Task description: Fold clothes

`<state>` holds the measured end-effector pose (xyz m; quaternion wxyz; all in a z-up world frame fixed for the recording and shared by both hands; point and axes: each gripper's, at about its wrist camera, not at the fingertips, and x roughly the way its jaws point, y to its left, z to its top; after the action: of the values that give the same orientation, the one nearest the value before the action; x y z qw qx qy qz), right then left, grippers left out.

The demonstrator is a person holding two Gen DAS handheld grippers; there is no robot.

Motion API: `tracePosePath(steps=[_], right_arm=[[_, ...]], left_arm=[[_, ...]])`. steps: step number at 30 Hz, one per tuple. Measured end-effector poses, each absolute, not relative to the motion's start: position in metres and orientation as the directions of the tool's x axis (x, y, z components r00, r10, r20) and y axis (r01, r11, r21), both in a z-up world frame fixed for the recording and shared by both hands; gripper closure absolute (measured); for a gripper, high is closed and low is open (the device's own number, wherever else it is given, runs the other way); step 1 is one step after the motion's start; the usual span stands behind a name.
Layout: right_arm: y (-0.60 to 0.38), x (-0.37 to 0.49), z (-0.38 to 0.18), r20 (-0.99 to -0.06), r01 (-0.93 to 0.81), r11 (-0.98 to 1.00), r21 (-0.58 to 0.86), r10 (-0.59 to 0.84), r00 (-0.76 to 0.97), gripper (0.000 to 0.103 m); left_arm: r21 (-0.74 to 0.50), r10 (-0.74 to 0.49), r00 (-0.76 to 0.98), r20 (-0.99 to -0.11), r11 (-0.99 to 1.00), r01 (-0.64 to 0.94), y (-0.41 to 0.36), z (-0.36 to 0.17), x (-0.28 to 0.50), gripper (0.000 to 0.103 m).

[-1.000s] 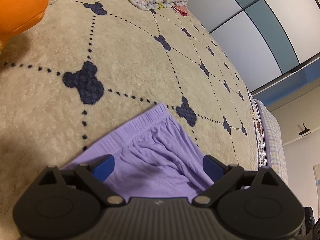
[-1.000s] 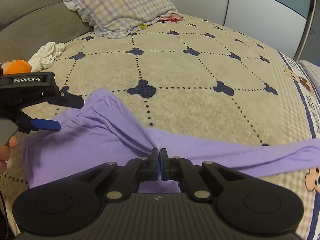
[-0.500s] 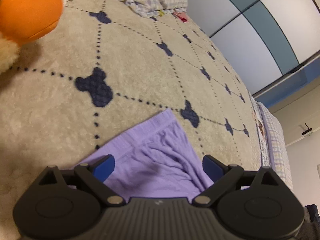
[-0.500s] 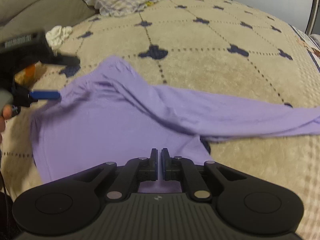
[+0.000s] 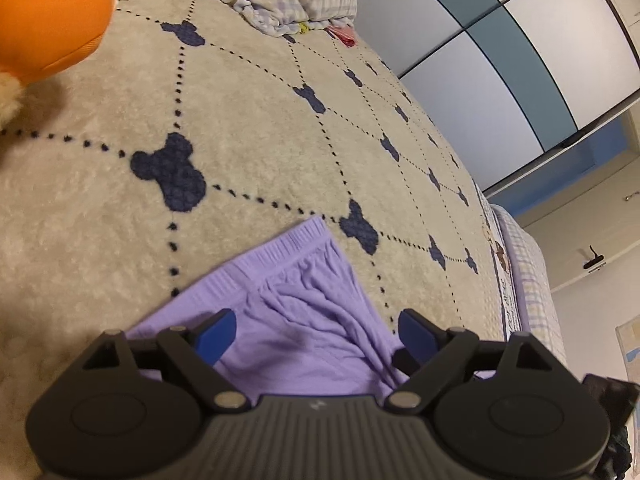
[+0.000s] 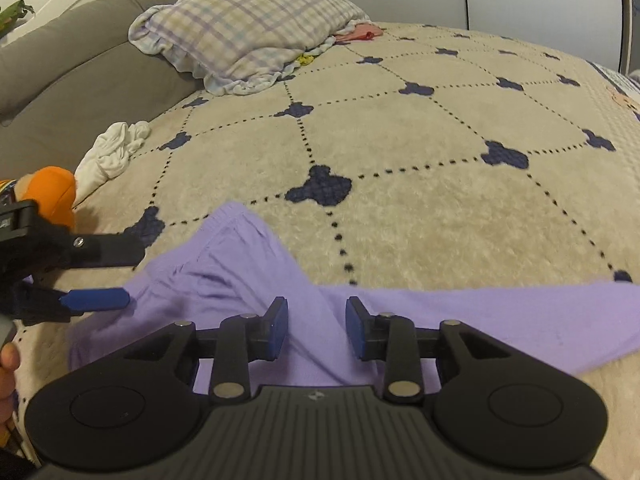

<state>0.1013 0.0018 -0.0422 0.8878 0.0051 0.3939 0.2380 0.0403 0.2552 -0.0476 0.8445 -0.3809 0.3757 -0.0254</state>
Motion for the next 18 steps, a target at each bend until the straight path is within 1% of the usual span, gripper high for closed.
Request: tracePosePath(steps=[4,7,8,11,18], right_arm=[[0.009,0.111,-0.052,-0.702,-0.416,0.888,0.195,0.422,0.574,0.069],[0.012,0.112,-0.053,-0.695,-0.423,0.886,0.188,0.424,0.581,0.095],[0.012,0.111,-0.051,-0.689,-0.425,0.885,0.19,0.428,0.584,0.097],[0.012,0.107,-0.043,-0.673,-0.435,0.879,0.192,0.441,0.594,0.099],[0.023,0.083,-0.02,-0.641,-0.517,0.84,0.163,0.489,0.592,0.1]], left_arm=[[-0.665,-0.338,0.716,-0.611,0.709,-0.233,0.254,-0.046,0.041,0.015],[-0.666,-0.343,0.714,-0.61,0.711,-0.228,0.253,-0.046,0.041,0.015],[-0.667,-0.345,0.714,-0.61,0.71,-0.226,0.254,-0.046,0.041,0.015],[-0.67,-0.35,0.713,-0.607,0.707,-0.224,0.254,-0.046,0.041,0.015],[-0.69,-0.359,0.719,-0.595,0.687,-0.228,0.258,-0.045,0.036,0.015]])
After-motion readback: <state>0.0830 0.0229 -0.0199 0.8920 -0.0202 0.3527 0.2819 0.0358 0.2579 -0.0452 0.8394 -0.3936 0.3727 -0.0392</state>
